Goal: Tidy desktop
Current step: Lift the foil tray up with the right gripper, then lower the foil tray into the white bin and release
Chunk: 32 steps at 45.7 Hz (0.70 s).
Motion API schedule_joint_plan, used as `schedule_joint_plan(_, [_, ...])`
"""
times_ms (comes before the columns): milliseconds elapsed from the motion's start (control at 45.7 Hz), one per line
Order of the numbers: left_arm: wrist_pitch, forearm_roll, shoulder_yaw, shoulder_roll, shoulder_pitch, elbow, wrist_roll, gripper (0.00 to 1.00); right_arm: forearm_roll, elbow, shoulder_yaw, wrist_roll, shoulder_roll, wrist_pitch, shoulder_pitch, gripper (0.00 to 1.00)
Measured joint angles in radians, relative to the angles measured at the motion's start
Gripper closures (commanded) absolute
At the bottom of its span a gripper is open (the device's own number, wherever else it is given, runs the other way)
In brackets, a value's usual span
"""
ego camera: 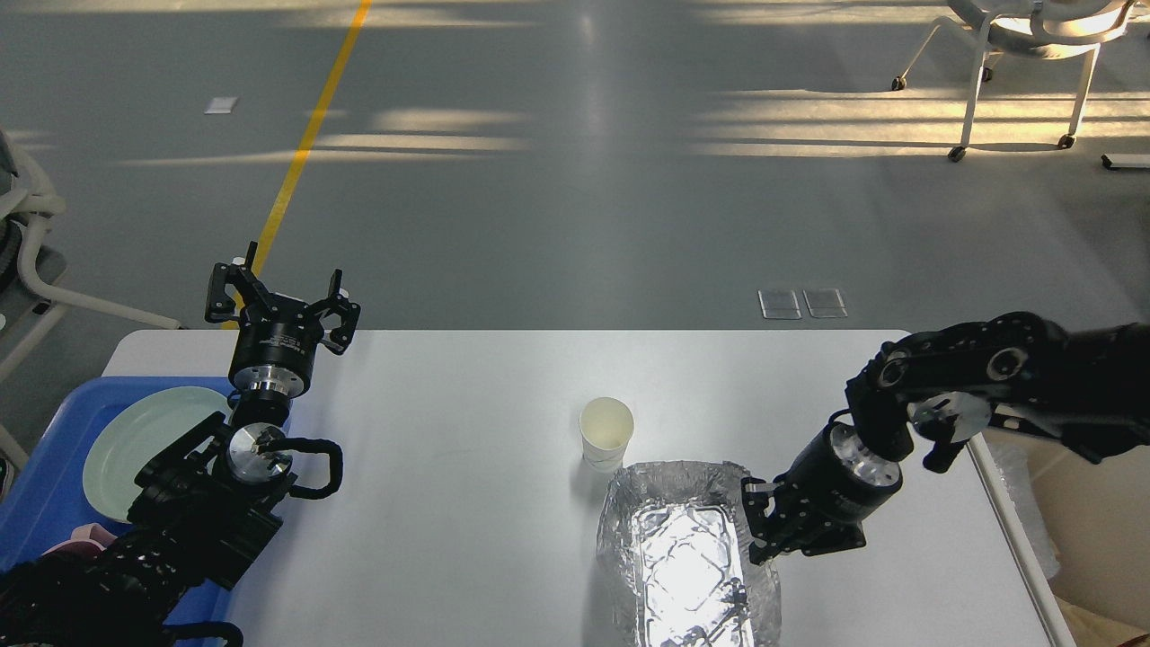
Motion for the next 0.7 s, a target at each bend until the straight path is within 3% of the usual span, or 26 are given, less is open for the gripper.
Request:
schedule_joint_plan(197, [0.000,0.000,0.000,0.000,0.000,0.000,0.000,0.00,0.000,0.064,0.005,-0.001,-0.161,0.221,0.286,1.00])
schedule_joint_plan(284, [0.000,0.000,0.000,0.000,0.000,0.000,0.000,0.00,0.001,0.063,0.015,-0.001,-0.233,0.268,0.448,1.00])
schedule_joint_plan(525, [0.000,0.000,0.000,0.000,0.000,0.000,0.000,0.00,0.002,0.060,0.032,-0.005,-0.314,0.275,0.723,1.00])
schedule_joint_plan(700, [0.000,0.000,0.000,0.000,0.000,0.000,0.000,0.00,-0.003,0.055,0.039,-0.008,-0.341,0.275,0.806,1.00])
